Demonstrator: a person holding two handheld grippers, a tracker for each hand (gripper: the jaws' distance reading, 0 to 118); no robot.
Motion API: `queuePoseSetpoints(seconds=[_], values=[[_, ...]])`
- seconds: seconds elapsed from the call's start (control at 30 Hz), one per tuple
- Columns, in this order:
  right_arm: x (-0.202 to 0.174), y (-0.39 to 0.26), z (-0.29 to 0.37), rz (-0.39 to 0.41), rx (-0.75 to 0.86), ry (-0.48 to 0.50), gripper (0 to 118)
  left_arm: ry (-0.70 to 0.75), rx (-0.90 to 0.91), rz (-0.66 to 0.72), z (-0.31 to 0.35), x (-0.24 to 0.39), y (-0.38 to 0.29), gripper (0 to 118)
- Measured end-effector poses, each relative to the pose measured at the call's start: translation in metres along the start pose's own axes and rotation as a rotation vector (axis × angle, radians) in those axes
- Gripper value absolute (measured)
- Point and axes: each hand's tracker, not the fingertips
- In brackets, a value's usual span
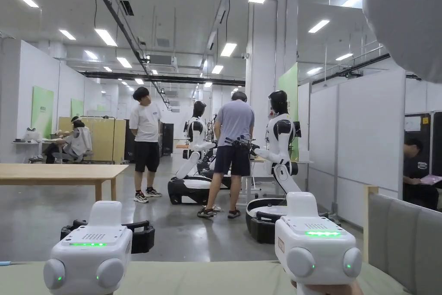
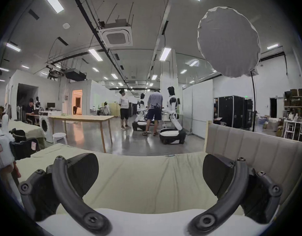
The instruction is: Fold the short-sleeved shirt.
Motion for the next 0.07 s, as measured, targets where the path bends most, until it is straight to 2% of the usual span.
queuePoseSetpoints(seconds=[0.03,0.07], values=[[-0.0017,-0.0015,0.0010,0.011,0.013,0.004,118,-0.001,0.001,0.000,-0.0001,0.0002,0.0002,118],[-0.0059,-0.0010,0.0032,0.059,0.030,-0.028,118,-0.001,0.003,0.002,-0.0002,0.0008,0.0004,118]])
